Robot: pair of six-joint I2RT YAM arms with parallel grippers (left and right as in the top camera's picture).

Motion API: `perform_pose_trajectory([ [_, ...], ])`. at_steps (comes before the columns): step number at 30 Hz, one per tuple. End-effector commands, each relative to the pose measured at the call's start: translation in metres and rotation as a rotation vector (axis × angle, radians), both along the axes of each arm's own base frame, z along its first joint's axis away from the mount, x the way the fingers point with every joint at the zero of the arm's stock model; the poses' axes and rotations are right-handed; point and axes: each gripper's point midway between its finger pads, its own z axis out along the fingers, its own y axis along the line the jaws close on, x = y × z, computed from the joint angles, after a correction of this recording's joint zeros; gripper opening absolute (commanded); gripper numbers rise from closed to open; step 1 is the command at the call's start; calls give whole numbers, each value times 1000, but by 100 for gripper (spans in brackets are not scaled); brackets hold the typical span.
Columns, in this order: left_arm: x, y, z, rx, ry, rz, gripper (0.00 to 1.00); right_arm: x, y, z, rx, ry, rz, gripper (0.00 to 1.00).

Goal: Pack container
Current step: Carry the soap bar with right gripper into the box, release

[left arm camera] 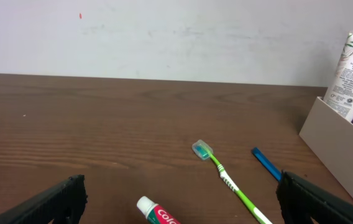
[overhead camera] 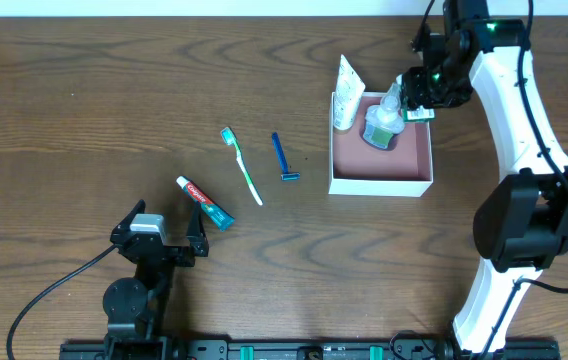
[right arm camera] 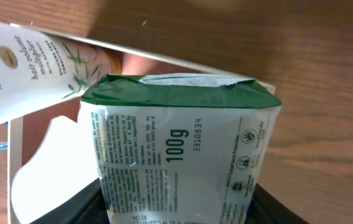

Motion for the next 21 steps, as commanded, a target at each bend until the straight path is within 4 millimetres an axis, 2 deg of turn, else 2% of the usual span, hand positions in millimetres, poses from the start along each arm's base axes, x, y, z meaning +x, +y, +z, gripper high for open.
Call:
perform_pose_trajectory([
  [1,1,2,-17,-3,40,9,98,-5,7,7,16,-7,-3,54],
  [13,1,2,-17,-3,40,9,98,-17,6,-17,12,51,-4,56],
  [21,1,2,-17,-3,40,9,98,-17,6,-19,11,53,-3,59],
])
